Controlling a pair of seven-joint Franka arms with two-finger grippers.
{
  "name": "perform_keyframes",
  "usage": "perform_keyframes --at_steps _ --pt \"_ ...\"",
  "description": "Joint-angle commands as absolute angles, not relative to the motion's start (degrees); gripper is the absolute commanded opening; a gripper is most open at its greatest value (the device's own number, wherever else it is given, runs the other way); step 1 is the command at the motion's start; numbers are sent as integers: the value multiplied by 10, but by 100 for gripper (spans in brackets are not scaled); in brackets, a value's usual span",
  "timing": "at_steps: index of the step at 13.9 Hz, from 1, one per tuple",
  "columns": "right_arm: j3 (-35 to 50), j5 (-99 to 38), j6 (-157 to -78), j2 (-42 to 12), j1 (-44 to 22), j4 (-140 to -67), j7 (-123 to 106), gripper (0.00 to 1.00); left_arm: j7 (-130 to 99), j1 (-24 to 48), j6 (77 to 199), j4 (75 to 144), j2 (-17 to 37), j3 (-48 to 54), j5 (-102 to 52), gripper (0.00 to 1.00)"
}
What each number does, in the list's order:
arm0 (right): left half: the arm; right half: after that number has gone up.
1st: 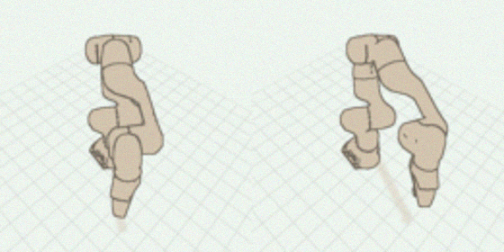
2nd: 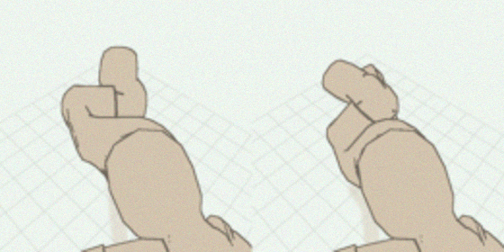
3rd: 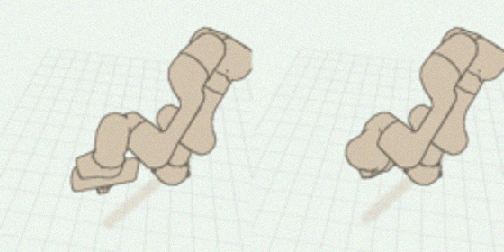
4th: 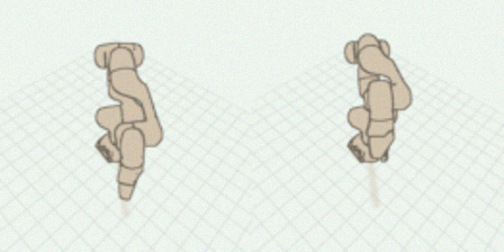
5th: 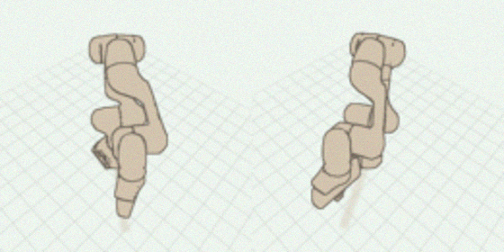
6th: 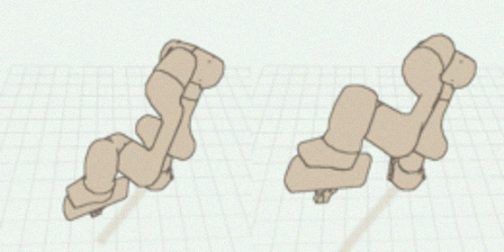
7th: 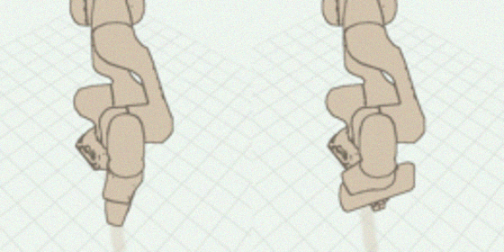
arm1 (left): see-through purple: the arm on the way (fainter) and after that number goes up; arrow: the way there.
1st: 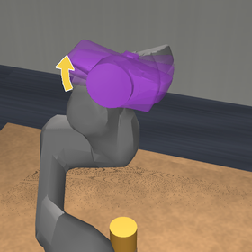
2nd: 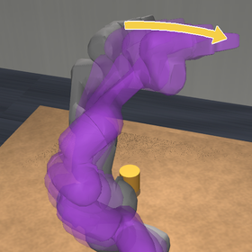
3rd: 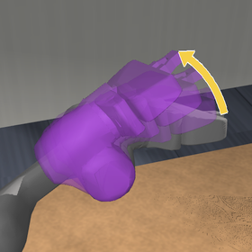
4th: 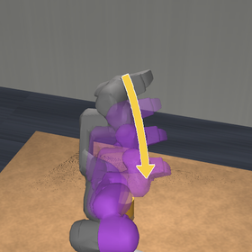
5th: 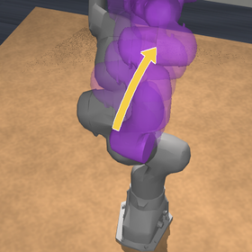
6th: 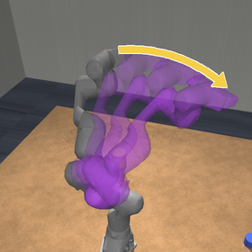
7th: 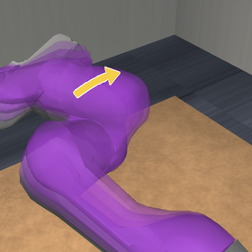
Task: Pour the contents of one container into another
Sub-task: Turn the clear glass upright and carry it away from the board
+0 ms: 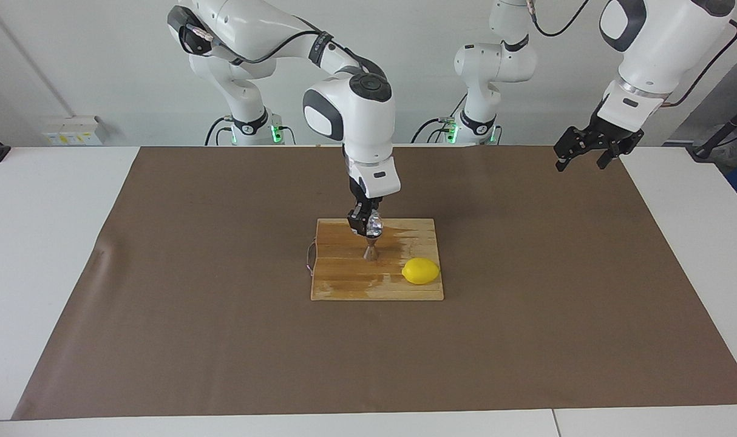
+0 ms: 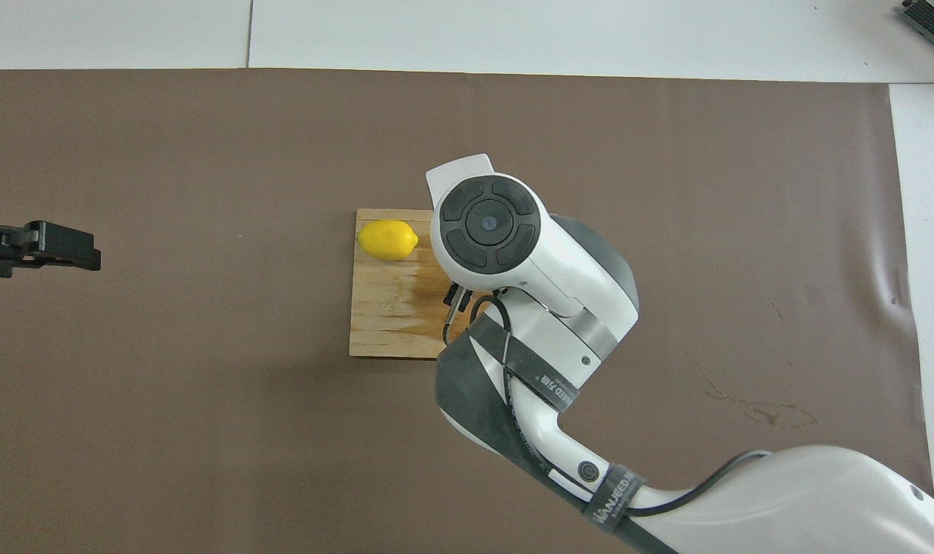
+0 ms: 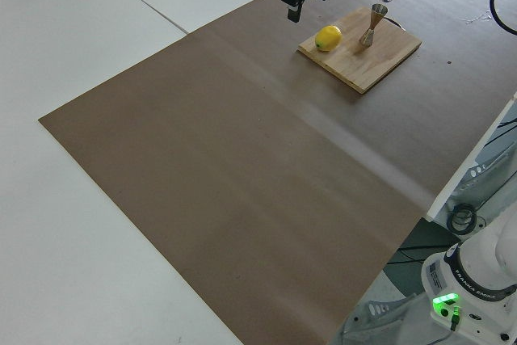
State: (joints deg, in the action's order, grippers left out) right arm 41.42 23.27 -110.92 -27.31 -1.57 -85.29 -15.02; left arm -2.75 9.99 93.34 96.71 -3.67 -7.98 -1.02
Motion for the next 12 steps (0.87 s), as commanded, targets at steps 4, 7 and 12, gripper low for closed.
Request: perform_keyframes --at_steps 4,7,12 --pt "425 140 -1125 -244 28 -846 -216 11 -35 99 931 983 -51 -78 2 100" --pt "383 74 -1143 -223 44 -846 -294 11 -35 99 931 983 -51 -78 2 100" --pt "234 -81 -1161 -205 43 -847 -530 11 -35 99 931 983 -51 -78 2 100"
